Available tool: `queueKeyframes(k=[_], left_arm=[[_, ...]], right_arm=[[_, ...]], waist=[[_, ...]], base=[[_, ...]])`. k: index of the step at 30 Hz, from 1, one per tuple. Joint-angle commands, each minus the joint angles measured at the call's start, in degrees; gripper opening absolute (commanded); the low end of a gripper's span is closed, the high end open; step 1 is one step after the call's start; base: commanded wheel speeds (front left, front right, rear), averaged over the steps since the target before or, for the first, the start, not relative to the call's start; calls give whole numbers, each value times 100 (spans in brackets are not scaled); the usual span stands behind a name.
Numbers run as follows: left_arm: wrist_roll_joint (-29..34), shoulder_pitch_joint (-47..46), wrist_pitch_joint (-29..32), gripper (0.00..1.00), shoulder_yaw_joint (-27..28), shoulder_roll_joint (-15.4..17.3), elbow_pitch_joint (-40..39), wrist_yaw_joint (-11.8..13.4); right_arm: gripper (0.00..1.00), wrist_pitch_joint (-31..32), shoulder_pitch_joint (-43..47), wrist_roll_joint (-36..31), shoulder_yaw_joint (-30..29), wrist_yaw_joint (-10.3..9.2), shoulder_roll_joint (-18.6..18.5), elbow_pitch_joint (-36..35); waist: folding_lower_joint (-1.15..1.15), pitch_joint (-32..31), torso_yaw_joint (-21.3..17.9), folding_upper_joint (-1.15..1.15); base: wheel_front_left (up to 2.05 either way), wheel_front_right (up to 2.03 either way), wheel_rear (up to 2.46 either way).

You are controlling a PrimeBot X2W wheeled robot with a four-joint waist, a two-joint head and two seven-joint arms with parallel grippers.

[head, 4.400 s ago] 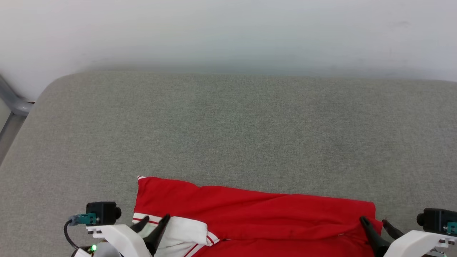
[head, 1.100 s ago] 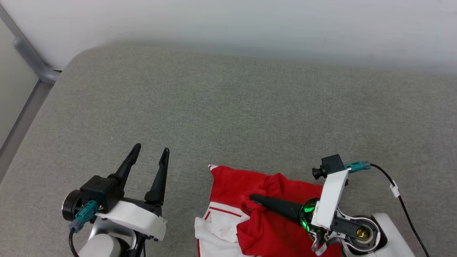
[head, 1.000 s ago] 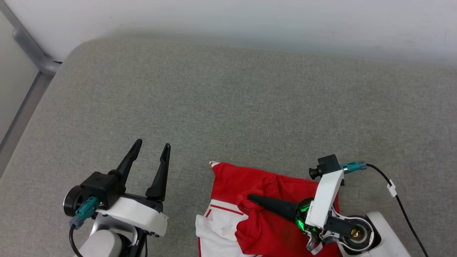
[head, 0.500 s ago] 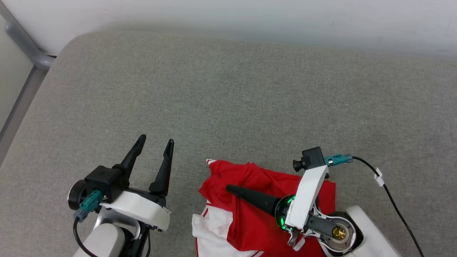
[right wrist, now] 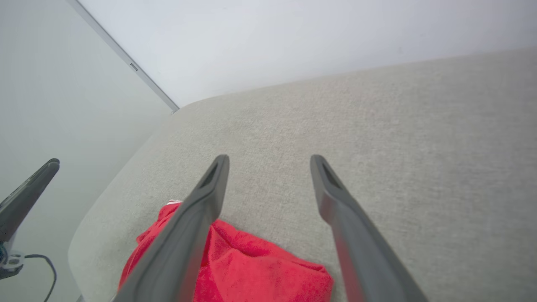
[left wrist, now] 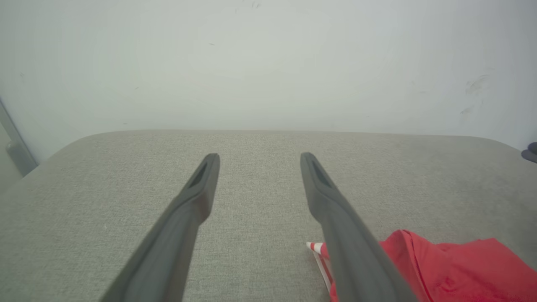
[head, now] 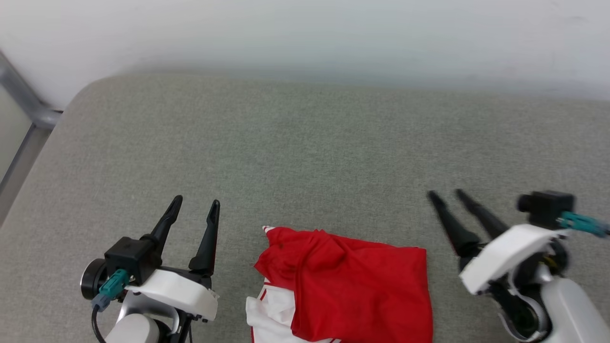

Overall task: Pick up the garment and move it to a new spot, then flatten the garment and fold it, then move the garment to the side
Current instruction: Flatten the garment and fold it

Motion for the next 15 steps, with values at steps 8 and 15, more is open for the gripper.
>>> queueKeyframes(k=[8, 15], left_arm=[[54, 279, -40, 100, 115, 48, -120, 203], [36, 445, -39, 100, 129, 65, -140, 279]], right_arm=[[100, -792, 795, -2136, -1585, -2, 442, -787], [100, -927, 1397, -2708, -1803, -2, 655, -1324]], waist=[[0, -292, -220, 0], [0, -511, -303, 0]], base=[[0, 0, 0], [0, 0, 0]])
